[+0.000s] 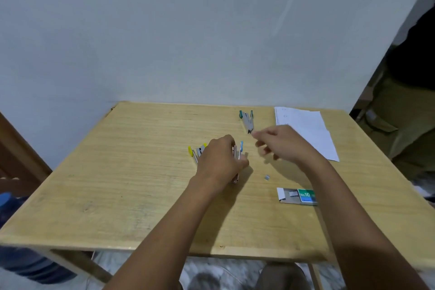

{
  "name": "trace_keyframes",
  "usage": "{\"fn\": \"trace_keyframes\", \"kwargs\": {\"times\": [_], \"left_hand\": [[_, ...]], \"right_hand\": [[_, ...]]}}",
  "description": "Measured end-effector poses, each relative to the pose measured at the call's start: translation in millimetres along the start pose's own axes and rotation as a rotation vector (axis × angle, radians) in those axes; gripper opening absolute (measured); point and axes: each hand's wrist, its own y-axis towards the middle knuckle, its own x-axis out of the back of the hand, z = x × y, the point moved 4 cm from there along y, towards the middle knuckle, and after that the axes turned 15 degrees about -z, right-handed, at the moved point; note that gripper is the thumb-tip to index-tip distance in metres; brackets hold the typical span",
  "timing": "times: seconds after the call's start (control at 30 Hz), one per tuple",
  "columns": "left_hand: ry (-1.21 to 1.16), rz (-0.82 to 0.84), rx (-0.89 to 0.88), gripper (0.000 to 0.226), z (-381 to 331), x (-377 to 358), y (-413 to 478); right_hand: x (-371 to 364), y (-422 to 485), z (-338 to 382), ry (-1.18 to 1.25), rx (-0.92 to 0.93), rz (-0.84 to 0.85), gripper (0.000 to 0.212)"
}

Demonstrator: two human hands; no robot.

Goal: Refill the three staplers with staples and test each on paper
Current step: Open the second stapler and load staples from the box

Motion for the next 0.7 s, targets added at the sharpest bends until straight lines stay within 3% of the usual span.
{"fn": "trace_keyframes", "kwargs": {"times": [0.1,0.23,0.33,0.43,0.6,0.7], "left_hand": [[-0.109,-0.064,-0.086,0.023,-11.6,8.8,-10.2],[-0.202,-0.105,-0.174,0.017,-22.5,20.1,-22.6],[-0.261,-0.086,-0.179,0.039,-23.3,29.9,-30.5],[-0.364,-0.065,-0.072,0.054,-19.8,36.4,-36.3],[-0.453,0.015,0.015,0.012,-13.1,38.5,-37.9],[-0.455,0.019,-0.014,0.004,-13.6,43.3,-43.4]], "right_hand": [[-8.2,-30.0,-1.3,0.099,-0.014,0.061,0.031],[-10.0,-47.2,2.7,0.150,0.018,-0.025,0.036],[-4.9,-57.5,10.8,0.170,0.065,-0.057,0.035],[2.4,-66.7,14.8,0.174,0.100,-0.091,0.037],[2.2,-76.7,13.2,0.211,0.134,-0.088,0.035],[-2.1,-83.7,10.7,0.210,0.160,-0.096,0.037]]}}
